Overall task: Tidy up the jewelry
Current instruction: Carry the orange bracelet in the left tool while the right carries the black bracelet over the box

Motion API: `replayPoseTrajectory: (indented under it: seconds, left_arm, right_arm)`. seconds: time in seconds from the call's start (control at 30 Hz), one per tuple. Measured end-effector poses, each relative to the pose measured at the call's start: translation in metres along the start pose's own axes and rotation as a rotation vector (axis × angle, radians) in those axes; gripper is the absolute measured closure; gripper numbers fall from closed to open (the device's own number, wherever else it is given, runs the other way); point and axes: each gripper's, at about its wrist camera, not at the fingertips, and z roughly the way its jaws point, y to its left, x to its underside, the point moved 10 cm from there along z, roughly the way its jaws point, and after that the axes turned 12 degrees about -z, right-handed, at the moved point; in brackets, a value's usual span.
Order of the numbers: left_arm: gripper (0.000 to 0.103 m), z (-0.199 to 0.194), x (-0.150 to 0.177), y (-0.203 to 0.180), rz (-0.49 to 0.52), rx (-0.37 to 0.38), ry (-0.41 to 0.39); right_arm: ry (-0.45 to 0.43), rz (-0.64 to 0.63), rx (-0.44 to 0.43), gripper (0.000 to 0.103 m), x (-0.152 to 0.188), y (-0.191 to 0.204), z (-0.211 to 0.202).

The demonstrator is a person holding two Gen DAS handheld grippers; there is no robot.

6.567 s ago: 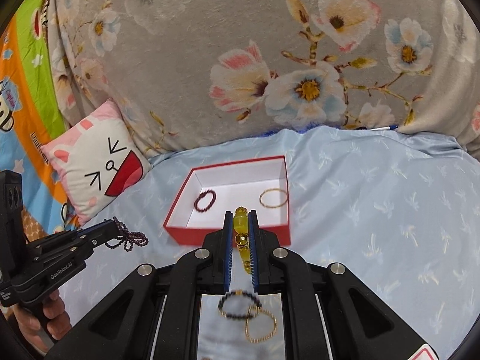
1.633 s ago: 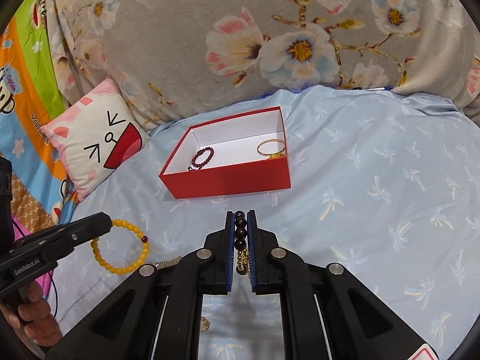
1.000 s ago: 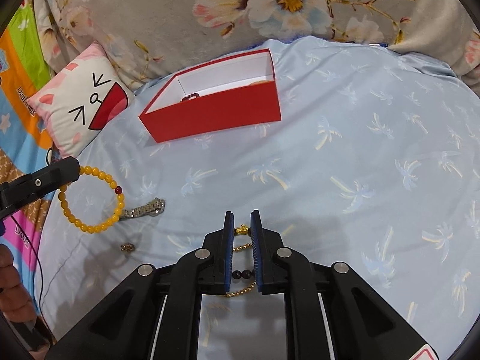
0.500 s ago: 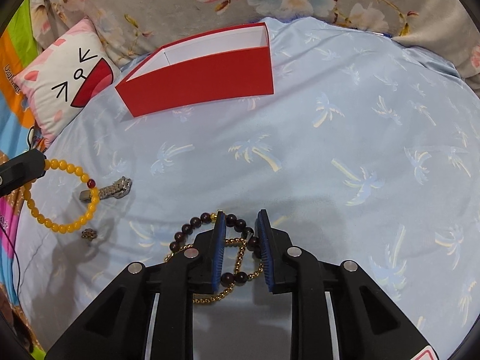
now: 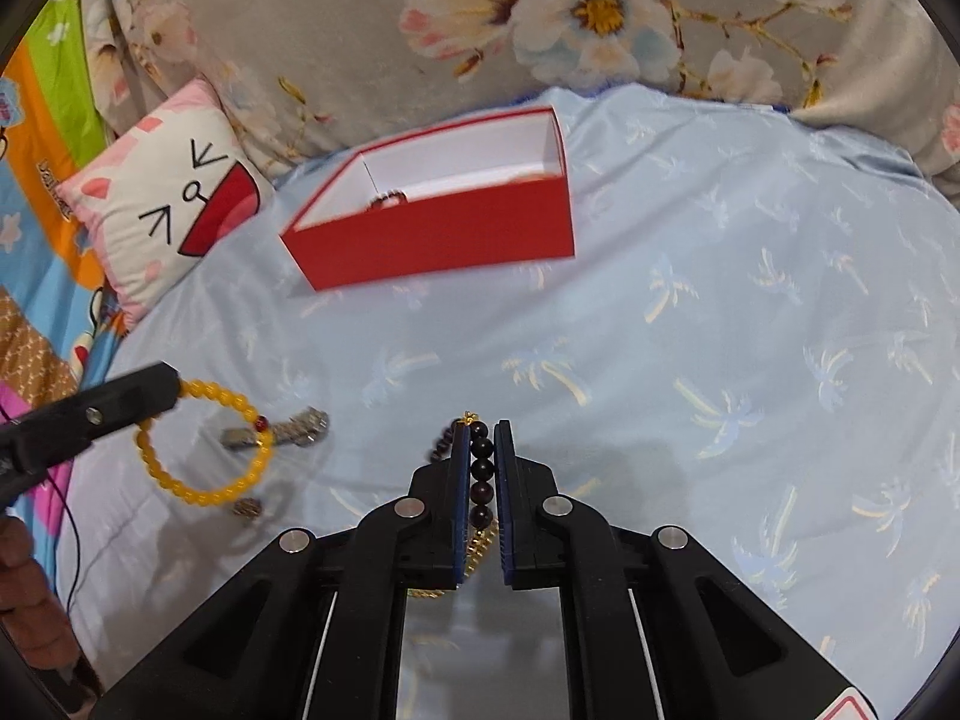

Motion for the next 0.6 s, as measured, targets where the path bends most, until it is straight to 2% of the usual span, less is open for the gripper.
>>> replayPoseTrajectory:
  seconds: [0.33, 0.6]
  left_arm:
    - [0.096, -0.024, -0.029, -0.006, 0.031, 0.011, -0.053]
    - [0.096, -0.033, -0.081, -0.009, 0.07, -0.01, -0.111]
  right_arm:
    - [-0.116, -0.034, -0.011, 0.095, -0.056, 0.014, -0.04]
    - [-0.17, -0.067, -0.022, 0.095, -0.112, 0.018, -0.048]
